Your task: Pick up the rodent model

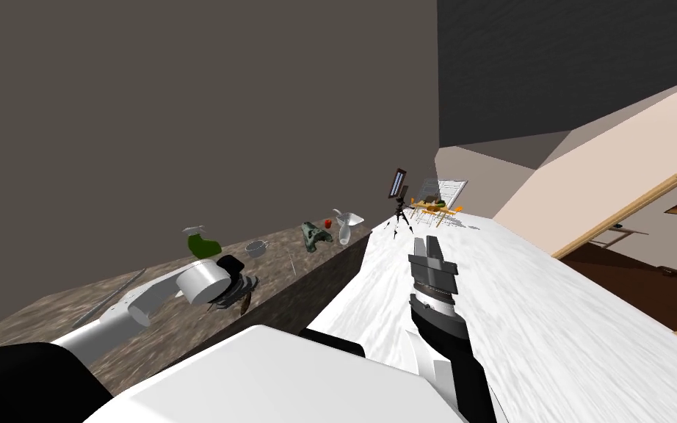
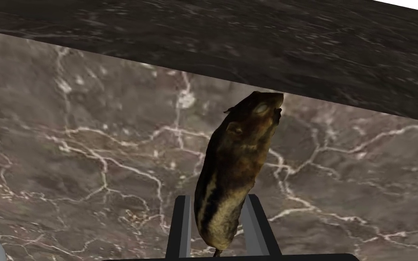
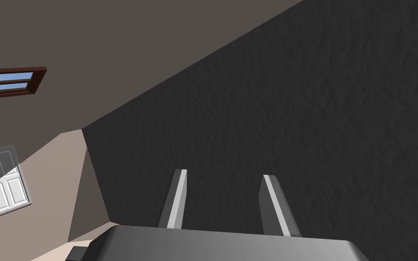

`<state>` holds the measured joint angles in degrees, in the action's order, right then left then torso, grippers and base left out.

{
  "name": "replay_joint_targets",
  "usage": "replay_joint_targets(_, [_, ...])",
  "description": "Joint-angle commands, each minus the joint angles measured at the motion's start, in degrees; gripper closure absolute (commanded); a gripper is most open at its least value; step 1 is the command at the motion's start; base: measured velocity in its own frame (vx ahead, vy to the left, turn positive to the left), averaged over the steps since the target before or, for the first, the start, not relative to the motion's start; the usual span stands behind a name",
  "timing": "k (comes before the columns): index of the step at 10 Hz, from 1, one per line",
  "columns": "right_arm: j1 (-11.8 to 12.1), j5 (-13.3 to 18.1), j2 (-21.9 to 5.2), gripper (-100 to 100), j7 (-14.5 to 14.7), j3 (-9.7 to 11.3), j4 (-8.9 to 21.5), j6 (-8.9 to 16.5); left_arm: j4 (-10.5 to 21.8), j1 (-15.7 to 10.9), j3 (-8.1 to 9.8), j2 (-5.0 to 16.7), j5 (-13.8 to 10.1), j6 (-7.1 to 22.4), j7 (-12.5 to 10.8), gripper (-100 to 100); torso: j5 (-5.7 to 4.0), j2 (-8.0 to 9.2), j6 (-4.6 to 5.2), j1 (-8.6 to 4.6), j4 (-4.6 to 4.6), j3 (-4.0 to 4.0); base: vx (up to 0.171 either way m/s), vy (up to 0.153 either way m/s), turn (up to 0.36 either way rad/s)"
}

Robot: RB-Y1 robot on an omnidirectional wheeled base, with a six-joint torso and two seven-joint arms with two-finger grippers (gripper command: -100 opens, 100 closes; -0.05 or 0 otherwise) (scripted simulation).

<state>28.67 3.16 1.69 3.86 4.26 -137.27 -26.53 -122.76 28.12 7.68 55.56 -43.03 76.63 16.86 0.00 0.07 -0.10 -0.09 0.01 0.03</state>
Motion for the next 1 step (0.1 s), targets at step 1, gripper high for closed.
replay_joint_targets(1, [0.00,0.00,0.00,0,0.00,0.00,0.00,0.00,0.00,0.00,0.00,0.00,0.00,0.00,0.00,0,0.00,0.00,0.00,0.00,0.00,0.00,0.000,0.000,0.000])
